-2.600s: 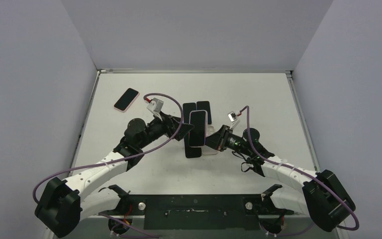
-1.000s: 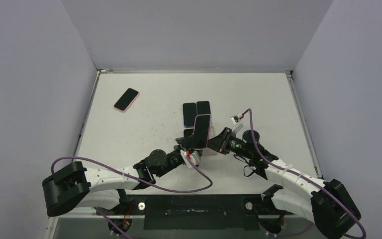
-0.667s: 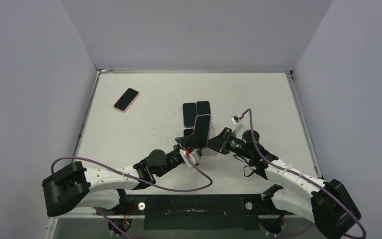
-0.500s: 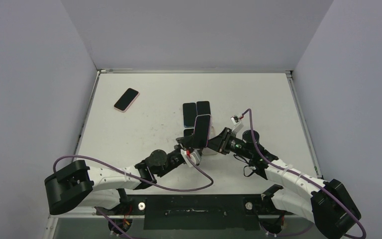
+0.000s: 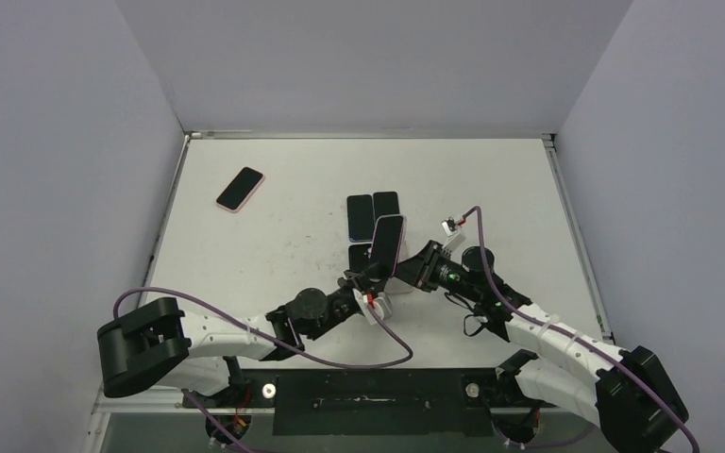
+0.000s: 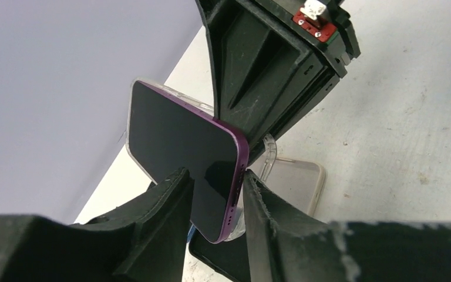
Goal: Take the phone out of the phone case
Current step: Remove the phone case from the phone.
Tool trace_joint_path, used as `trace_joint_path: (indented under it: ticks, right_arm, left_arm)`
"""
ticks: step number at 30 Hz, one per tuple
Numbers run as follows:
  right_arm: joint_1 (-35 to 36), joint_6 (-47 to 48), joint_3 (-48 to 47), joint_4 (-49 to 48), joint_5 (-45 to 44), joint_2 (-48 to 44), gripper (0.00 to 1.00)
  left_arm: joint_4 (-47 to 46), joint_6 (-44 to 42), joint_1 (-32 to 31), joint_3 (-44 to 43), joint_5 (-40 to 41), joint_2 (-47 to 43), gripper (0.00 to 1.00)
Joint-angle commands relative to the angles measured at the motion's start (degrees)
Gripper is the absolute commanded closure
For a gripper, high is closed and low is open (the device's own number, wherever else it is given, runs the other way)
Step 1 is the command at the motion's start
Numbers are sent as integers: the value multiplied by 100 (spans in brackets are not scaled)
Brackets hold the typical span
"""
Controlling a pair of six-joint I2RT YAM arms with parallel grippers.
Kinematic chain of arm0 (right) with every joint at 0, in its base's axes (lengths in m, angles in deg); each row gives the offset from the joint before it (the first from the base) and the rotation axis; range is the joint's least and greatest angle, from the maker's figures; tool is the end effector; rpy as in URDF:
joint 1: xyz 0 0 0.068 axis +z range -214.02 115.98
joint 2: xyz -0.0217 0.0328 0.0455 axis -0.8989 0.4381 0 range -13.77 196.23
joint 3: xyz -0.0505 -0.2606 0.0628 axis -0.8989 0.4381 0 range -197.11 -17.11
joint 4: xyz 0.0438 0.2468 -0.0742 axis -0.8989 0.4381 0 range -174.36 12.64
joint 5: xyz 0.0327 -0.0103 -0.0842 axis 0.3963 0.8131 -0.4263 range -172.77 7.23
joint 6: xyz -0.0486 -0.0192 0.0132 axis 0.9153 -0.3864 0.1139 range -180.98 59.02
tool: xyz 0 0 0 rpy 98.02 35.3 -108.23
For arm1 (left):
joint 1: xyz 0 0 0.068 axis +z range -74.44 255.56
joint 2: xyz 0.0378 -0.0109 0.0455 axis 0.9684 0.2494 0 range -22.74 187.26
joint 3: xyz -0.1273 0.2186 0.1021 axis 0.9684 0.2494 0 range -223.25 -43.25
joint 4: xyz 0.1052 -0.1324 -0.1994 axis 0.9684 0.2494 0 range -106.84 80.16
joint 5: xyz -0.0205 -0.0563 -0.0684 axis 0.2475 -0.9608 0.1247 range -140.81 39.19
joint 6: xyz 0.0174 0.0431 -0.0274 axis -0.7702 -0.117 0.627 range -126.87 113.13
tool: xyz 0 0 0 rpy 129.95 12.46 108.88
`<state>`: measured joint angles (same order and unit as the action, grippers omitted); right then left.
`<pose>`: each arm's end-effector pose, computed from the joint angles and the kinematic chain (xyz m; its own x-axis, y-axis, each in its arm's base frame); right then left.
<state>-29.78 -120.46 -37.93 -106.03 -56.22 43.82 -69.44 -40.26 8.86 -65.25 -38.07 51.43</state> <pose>0.1670 0.1328 0.2102 -0.8502 0.3536 -0.3900 -0.2513 0.3784 0.8909 0.1079 -0.2305 0.2115 0.4475 0.3181 -0.8358 0.6735 0.4950 0.5490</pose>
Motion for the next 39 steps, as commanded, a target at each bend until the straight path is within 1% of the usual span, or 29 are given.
trace_joint_path:
  ticks: [1, 5, 10, 17, 20, 21, 27, 28, 30, 33, 36, 39]
  right_arm:
    - [109, -16, -429, -446, 251, -329, 100]
    - [109, 130, -492, -211, 179, -390, 100]
    - [109, 336, -524, 192, -39, -460, 100]
    - [105, 648, -565, 918, -529, -649, 100]
    - [109, 584, -561, 815, -527, -683, 100]
    - [121, 559, -574, 746, -475, -679, 100]
    - [387, 561, -784, 567, -326, -501, 100]
    - [437, 558, -797, 541, -329, -482, 100]
    - [494, 600, -814, 573, -345, -473, 100]
    - [477, 834, -854, 981, -608, -542, 100]
    - [344, 1227, -909, 1512, -927, -629, 100]
    - [115, 1560, -988, 1923, -1014, -611, 100]
  left_arm:
    - [-88, -277, -98, -251, 544, 189, 70]
    - [-140, -383, -218, -295, 759, 179, 80]
    - [-50, -245, -284, -366, 773, -48, 100]
    - [-85, -89, -335, -286, 904, -412, 100]
    - [-158, -58, -335, -238, 914, -437, 100]
    - [-193, -55, -335, -227, 916, -405, 98]
    - [-352, -15, -335, -318, 996, -35, 93]
    - [-401, -14, -335, -329, 1030, 19, 94]
    - [-487, -42, -355, -359, 1124, 92, 100]
    - [-581, -70, -400, -362, 1280, 47, 100]
    - [-564, -43, -431, -328, 1318, -246, 100]
    - [-463, 63, -441, -286, 1310, -576, 100]
